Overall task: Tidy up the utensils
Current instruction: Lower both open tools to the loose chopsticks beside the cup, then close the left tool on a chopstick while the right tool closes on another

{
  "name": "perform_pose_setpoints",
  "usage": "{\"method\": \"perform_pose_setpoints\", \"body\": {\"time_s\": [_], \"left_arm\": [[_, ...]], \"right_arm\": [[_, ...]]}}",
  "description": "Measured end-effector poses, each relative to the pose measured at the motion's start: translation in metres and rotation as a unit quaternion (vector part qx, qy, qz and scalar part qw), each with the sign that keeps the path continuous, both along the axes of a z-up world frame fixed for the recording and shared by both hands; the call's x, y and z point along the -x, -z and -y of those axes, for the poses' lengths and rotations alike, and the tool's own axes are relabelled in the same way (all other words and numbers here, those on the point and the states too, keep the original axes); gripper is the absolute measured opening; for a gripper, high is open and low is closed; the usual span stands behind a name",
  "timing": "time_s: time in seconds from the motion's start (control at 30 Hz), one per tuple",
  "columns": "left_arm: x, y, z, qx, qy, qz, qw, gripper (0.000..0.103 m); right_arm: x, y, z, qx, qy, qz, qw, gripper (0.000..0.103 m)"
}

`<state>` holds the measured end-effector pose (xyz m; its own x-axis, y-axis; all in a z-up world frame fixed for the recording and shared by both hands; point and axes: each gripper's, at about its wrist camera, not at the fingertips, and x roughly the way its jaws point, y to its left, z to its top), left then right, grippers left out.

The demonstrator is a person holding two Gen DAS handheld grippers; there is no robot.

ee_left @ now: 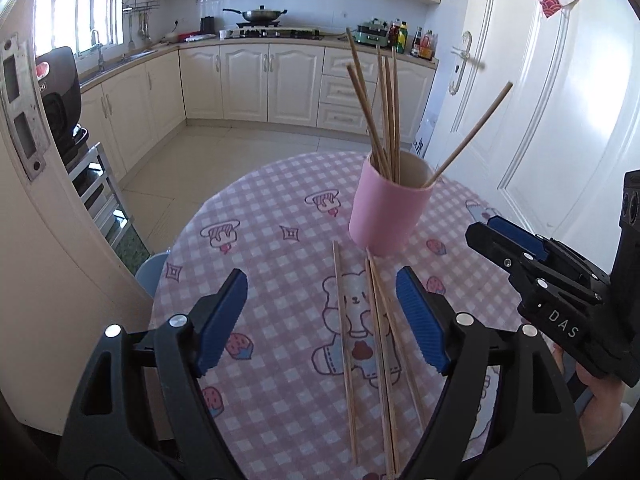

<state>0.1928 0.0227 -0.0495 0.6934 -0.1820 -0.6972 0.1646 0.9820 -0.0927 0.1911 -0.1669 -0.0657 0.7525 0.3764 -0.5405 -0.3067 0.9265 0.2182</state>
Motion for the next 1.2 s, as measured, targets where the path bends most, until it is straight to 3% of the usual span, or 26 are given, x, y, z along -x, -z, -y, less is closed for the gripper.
{"method": "perform_pose_setpoints", "body": {"time_s": [0.27,0.47,0.57,0.77,1.0,1.2], "left_arm": [[-0.009,0.045,-0.004,-0.003,-0.003,-0.065,0.9979,0.076],[-0.019,0.068,0.0,-0.009,-0.002,-0.089,0.996,0.076],[-0.024,0.079,0.001,-0.007,0.0,-0.102,0.9948,0.076],[-0.034,0.092,0.001,-0.005,0.001,-0.114,0.9935,0.076],[-0.047,0.103,0.008,0.003,0.001,-0.126,0.9921,0.076],[-0.061,0.111,0.018,-0.01,-0.006,-0.129,0.9915,0.076]], "right_arm": [[-0.009,0.042,-0.021,0.033,-0.024,-0.092,0.995,0.038],[-0.015,0.068,-0.03,0.059,-0.039,-0.143,0.987,0.038],[-0.017,0.076,-0.033,0.066,-0.043,-0.152,0.985,0.037],[-0.028,0.085,-0.034,0.068,-0.049,-0.166,0.983,0.025],[-0.034,0.086,-0.027,0.063,-0.062,-0.17,0.981,0.017],[-0.038,0.086,-0.023,0.072,-0.066,-0.172,0.98,0.016]]}}
